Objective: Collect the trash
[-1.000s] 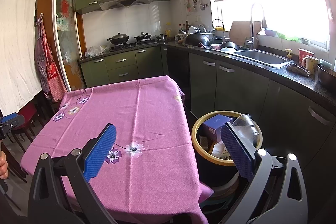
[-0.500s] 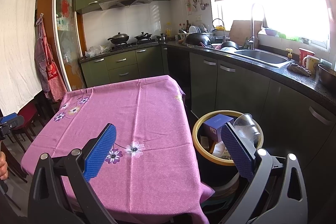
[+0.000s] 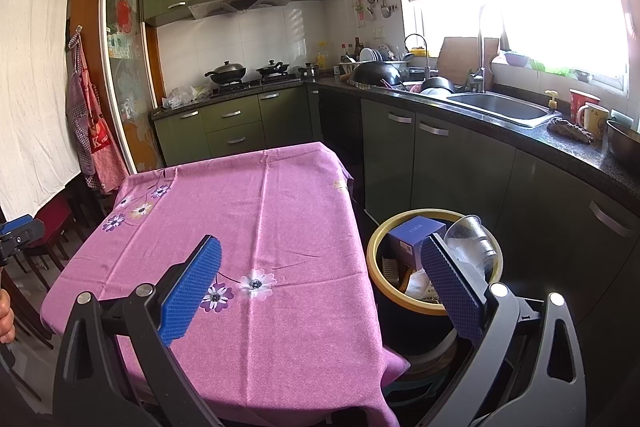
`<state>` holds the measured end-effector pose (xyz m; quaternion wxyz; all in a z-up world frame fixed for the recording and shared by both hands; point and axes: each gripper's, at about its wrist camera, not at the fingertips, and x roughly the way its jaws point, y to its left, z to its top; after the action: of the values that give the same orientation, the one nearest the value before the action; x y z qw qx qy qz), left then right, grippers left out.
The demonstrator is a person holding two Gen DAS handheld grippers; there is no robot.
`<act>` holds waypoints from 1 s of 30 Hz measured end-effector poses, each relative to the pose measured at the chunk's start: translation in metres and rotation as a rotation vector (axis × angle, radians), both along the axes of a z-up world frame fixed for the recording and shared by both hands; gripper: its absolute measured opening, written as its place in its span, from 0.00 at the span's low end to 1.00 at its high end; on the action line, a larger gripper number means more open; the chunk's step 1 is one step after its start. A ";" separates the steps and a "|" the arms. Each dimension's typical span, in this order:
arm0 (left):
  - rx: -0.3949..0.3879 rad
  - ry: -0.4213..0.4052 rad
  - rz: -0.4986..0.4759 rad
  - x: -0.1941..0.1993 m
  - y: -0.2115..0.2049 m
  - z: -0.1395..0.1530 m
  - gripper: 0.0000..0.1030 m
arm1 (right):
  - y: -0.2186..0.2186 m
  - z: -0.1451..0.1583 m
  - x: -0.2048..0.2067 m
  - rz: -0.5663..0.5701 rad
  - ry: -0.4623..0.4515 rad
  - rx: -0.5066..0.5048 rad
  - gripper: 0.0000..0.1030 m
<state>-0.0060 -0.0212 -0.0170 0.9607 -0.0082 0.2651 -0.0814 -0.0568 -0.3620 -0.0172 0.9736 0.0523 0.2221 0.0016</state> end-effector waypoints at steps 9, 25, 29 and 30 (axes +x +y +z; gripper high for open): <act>0.002 0.000 0.000 0.000 0.000 0.000 0.93 | 0.001 0.000 0.000 -0.001 0.001 -0.001 0.95; 0.000 -0.012 -0.013 0.003 -0.001 -0.003 0.93 | 0.002 -0.003 0.003 0.004 0.007 0.000 0.95; 0.006 0.001 -0.013 0.006 -0.002 -0.005 0.93 | 0.002 -0.007 0.005 0.005 0.012 0.001 0.95; 0.004 0.006 -0.010 0.007 -0.001 -0.006 0.93 | 0.002 -0.008 0.006 0.005 0.013 0.001 0.95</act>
<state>0.0014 -0.0223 -0.0225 0.9596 -0.0050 0.2680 -0.0857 -0.0512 -0.3600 -0.0249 0.9721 0.0521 0.2287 0.0040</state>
